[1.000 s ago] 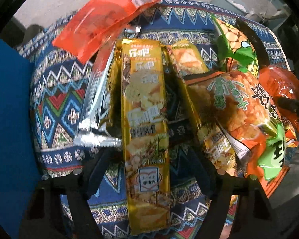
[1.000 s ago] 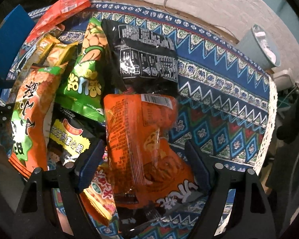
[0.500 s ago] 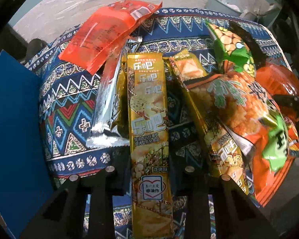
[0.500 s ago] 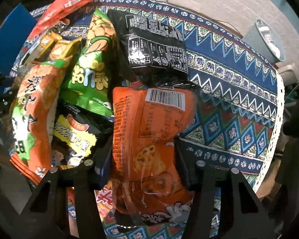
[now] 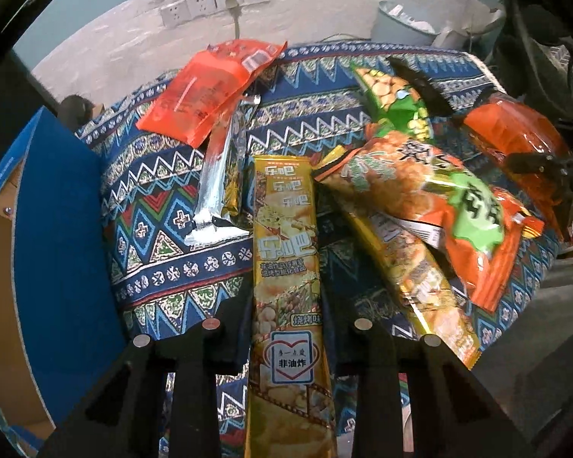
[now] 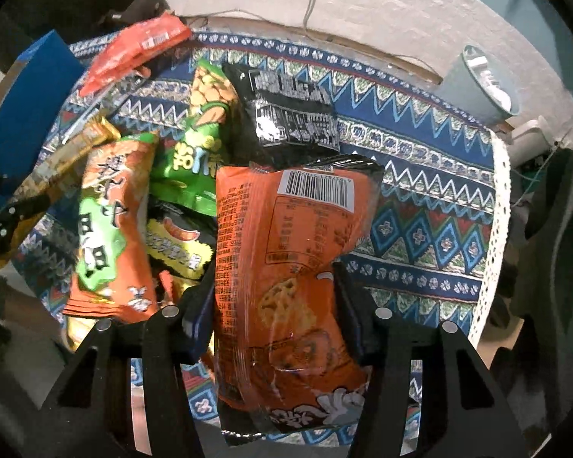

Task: Organize snacks
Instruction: 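Close the left gripper on the yellow bar while the right gripper grasps the orange bag, then carry both packets over the cardboard box and open both grippers to drop them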

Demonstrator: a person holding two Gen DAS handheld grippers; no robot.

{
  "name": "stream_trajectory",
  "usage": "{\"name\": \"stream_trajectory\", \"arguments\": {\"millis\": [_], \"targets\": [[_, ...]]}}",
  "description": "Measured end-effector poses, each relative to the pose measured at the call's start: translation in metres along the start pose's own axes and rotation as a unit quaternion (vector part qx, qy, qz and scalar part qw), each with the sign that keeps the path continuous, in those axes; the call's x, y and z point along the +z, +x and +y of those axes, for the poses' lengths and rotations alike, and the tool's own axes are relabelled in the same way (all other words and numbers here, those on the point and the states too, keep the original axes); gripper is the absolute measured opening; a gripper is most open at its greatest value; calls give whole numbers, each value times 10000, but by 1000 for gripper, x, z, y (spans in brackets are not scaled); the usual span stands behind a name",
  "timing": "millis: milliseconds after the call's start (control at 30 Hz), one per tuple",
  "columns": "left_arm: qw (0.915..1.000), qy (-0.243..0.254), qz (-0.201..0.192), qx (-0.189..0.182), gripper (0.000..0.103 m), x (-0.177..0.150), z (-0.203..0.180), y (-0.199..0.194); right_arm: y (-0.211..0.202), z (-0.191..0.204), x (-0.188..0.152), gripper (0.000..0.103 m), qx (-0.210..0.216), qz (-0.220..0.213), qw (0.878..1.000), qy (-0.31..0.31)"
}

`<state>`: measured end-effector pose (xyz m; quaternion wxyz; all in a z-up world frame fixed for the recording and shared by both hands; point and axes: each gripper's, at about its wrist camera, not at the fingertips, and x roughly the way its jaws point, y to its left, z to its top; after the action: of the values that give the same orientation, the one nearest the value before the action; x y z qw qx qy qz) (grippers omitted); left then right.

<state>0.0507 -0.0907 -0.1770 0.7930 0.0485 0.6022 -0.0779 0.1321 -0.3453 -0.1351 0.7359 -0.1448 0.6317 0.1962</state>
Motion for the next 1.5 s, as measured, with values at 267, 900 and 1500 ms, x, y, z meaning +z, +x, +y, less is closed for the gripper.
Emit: {"name": "stream_trajectory", "arguments": {"millis": [267,900,1500], "targets": [[9990,82,-431,51,31,-26,-4,-46,-24,6,3,55,-28,-299,9995,103],[9902,-77,-1295,513,31,-10,33,-107,-73,48,42,55,287,-1032,9942,-97],[9858,-484,-1456,678,31,-17,93,-132,-100,123,81,55,578,-1408,9863,-641]]}}
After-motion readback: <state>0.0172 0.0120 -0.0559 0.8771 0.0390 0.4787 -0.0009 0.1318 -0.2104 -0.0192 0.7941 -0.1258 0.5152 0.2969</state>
